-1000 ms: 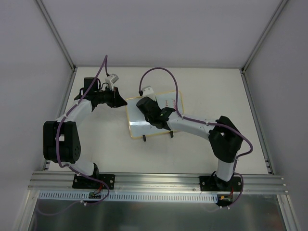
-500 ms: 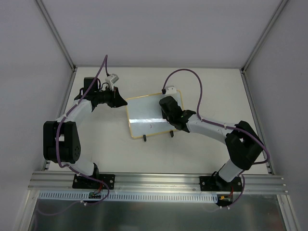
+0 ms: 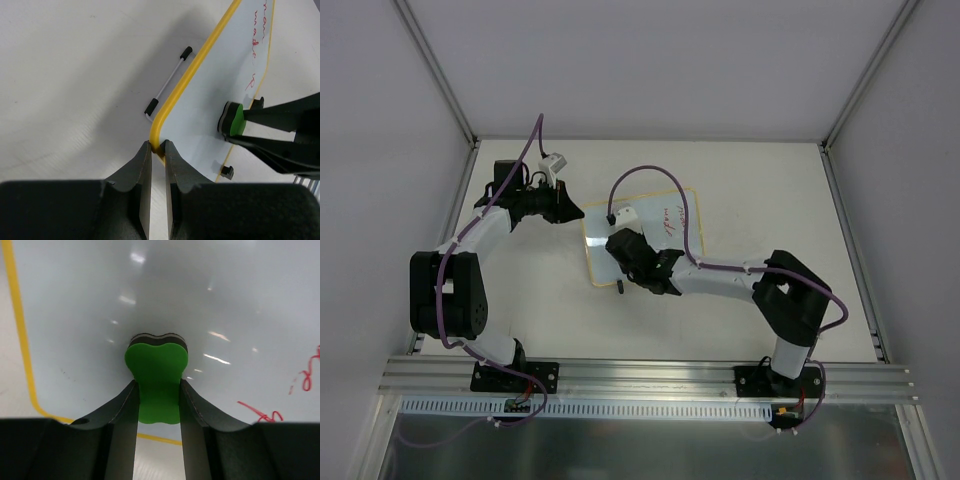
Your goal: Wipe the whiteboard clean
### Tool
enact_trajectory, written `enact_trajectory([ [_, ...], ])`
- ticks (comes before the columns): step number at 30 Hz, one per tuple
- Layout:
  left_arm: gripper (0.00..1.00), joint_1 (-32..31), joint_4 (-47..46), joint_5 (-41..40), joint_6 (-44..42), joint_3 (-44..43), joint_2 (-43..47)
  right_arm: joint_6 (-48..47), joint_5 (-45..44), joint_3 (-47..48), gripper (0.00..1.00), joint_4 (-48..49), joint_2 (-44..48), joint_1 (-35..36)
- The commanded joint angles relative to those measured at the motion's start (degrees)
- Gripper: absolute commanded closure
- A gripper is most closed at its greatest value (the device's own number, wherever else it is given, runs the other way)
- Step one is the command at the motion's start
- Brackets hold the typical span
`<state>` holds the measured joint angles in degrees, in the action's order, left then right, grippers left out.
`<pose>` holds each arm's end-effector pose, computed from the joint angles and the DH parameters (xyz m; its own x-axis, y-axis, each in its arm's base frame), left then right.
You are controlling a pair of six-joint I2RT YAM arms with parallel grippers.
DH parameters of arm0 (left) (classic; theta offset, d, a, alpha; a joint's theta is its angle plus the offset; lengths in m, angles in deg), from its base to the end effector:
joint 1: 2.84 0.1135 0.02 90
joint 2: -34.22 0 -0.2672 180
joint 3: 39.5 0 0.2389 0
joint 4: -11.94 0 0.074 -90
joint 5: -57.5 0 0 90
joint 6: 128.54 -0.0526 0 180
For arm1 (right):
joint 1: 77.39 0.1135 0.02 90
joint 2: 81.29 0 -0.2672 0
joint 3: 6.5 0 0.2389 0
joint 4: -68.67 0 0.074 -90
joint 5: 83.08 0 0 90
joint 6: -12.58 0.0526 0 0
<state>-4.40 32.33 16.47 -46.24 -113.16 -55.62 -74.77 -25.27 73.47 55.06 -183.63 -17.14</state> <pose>0.3346 -0.0488 0.2495 -0.5067 0.1018 -0.8561 0.6977 0.6318 -0.3378 0.2198 0.3281 0.2140 -0.3153 -0.4728 -0.8228 -0.5068 0.8170 -0.2752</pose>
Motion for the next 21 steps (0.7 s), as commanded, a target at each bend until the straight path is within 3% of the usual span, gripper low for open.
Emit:
enact_trajectory([
  [1, 1.00, -1.9, 5.0, -1.1, -2.1, 1.2, -0.5, 3.8, 4.8, -1.3, 0.99, -1.4, -5.1, 0.5],
  [11, 1.00, -1.9, 5.4, -1.2, -1.0, 0.9, -1.5, 8.6, 0.5, -11.5, 1.00, 0.4, -3.0, 0.1],
  [21, 1.00, -1.9, 6.0, -1.0, -0.7, 0.4, -2.2, 11.9, -5.7, -14.1, 1.00, -4.2, -0.8, 0.2],
])
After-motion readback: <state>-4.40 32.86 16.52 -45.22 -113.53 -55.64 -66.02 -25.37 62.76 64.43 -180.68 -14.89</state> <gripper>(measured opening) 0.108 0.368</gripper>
